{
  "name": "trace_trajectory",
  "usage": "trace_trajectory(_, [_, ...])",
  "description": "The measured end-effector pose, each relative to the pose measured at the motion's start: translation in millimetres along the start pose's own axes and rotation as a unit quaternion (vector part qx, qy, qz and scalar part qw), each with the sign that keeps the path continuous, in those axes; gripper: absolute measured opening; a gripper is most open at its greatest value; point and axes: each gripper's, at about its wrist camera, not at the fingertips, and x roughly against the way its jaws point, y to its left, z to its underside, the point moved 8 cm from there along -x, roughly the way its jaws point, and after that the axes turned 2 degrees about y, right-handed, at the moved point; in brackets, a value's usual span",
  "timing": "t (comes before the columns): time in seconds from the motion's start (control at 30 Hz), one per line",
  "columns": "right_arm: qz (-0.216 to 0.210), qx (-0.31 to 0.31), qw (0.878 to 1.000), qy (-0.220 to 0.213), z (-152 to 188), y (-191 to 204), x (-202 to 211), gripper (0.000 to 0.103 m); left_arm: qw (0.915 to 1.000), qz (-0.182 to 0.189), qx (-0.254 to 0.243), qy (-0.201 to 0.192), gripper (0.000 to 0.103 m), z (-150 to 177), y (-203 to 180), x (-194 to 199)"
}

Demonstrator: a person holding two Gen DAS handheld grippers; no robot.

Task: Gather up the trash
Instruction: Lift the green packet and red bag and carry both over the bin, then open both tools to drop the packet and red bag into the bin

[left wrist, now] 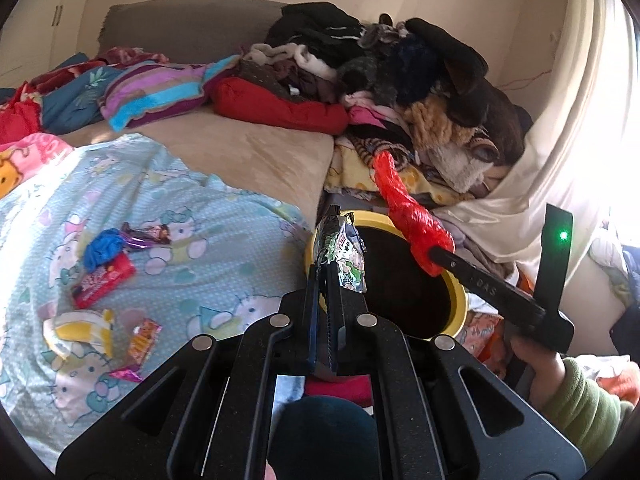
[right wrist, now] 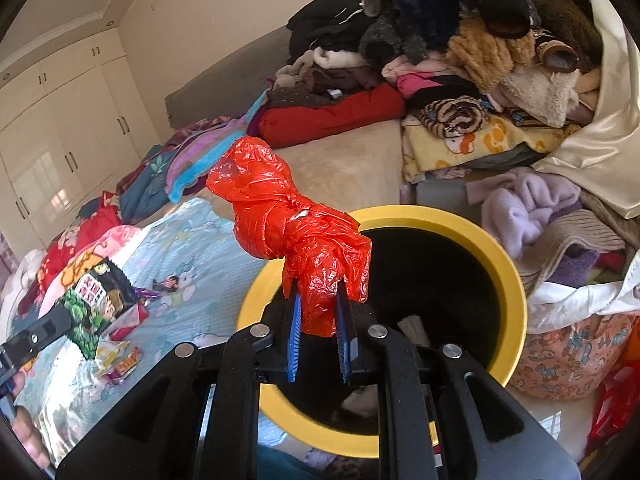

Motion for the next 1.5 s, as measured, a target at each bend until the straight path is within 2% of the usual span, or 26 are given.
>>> trace_trajectory(0.5, [0.033, -0.028, 0.999, 0.002, 2.3, -40.0, -3.2, 0.015, 0.9993, 0.018, -0.023, 0.026, 0.001, 11.5, -36.0, -31.4])
trace_trajectory(1.07, [0.051, -0.053, 0.997, 0.017, 8.6, -67.3, -12.6, 0.015, 0.9977, 0.012, -0.032, 0.058, 0.001, 16.2, -48.2, -71.9])
trace_trajectory(1.4, [0.056, -0.065, 0.996, 0.018, 8.4, -77.5, -13.1, 0.017, 0.9965, 0.012, -0.035, 0.075, 0.001, 6.1, -58.4, -108.0])
trace_trajectory(1.43, [0.056, -0.067, 0.996, 0.018, 8.3, -78.5, -13.2, 0.017, 0.9963, 0.013, -0.033, 0.078, 0.004, 5.0, -58.2, -111.5])
trace_trajectory(1.5, [0.056, -0.072, 0.996, 0.019, 8.5, -80.9, -14.1, 0.021, 0.9962, 0.011, -0.03, 0.081, 0.02, 2.8, -56.5, -116.7])
